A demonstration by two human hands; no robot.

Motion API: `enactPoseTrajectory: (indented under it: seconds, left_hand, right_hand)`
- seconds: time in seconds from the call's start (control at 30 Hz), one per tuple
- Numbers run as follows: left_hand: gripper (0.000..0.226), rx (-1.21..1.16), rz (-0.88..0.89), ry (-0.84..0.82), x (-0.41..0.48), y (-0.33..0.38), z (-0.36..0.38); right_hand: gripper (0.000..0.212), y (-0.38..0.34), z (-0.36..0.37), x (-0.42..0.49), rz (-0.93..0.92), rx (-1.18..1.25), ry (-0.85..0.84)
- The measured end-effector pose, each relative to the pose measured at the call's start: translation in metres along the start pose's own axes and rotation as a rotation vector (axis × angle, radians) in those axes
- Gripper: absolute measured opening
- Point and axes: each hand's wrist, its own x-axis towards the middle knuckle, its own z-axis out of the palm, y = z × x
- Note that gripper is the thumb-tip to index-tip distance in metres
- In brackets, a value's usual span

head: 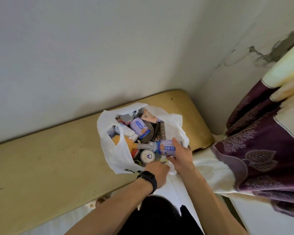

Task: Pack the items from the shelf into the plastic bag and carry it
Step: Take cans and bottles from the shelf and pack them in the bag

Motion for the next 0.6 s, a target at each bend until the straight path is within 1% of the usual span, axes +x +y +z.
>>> enactPoseTrajectory:
  seconds: [0.03, 0.1, 0.13, 0.2, 0.27, 0.3, 0.33, 0.37, 0.4, 0.43, 0.47, 0.53, 0.6]
  left_hand:
    - [0.035, -0.045, -0.002, 0.003, -0.002, -0.002, -0.002]
    - [0.031, -0.105, 0.007, 0.022, -0.005, -0.008, -0.007]
    - [0.028, -0.113, 0.011, 0.026, -0.007, -0.011, -0.01]
    - [0.027, -0.105, 0.015, 0.004, -0.011, -0.016, -0.017]
    - [0.039, -0.138, 0.004, -0.024, -0.014, -0.021, -0.024]
    - [0.045, -0.174, -0.034, -0.002, -0.014, -0.025, -0.025]
    - [0.044, -0.21, -0.082, 0.054, -0.013, -0.03, -0.025]
    - [0.039, -0.224, -0.136, 0.143, -0.013, -0.036, -0.026]
    - [0.032, -0.2, -0.195, 0.222, -0.012, -0.044, -0.024]
    - [0.03, -0.158, -0.239, 0.251, -0.01, -0.051, -0.022]
    - [0.035, -0.109, -0.263, 0.221, -0.007, -0.057, -0.017]
    - [0.051, -0.031, -0.253, 0.135, -0.002, -0.062, -0.011]
    - [0.053, 0.051, -0.214, 0.13, 0.001, -0.059, -0.006]
  right_hand:
    - [0.032, 0.003, 0.003, 0.0, -0.038, -0.054, -0.006]
    - [0.043, 0.01, 0.009, 0.0, -0.145, -0.256, -0.011]
    - [0.049, 0.012, 0.012, -0.001, -0.202, -0.37, -0.018]
    - [0.053, 0.011, 0.013, -0.005, -0.287, -0.585, -0.026]
    - [0.056, 0.003, 0.01, -0.007, -0.355, -0.761, -0.051]
    - [0.058, -0.001, 0.006, -0.006, -0.384, -0.831, -0.07]
    - [0.06, -0.004, 0.002, -0.005, -0.398, -0.891, -0.089]
    - [0.06, -0.005, -0.003, -0.005, -0.412, -0.941, -0.105]
    - [0.059, -0.004, -0.007, -0.005, -0.417, -0.979, -0.117]
    - [0.056, -0.001, -0.011, -0.004, -0.427, -1.007, -0.127]
    - [0.053, 0.002, -0.014, -0.005, -0.433, -1.021, -0.137]
    - [0.049, 0.006, -0.015, -0.01, -0.44, -1.044, -0.172]
    - [0.053, 0.008, -0.013, -0.015, -0.437, -1.081, -0.209]
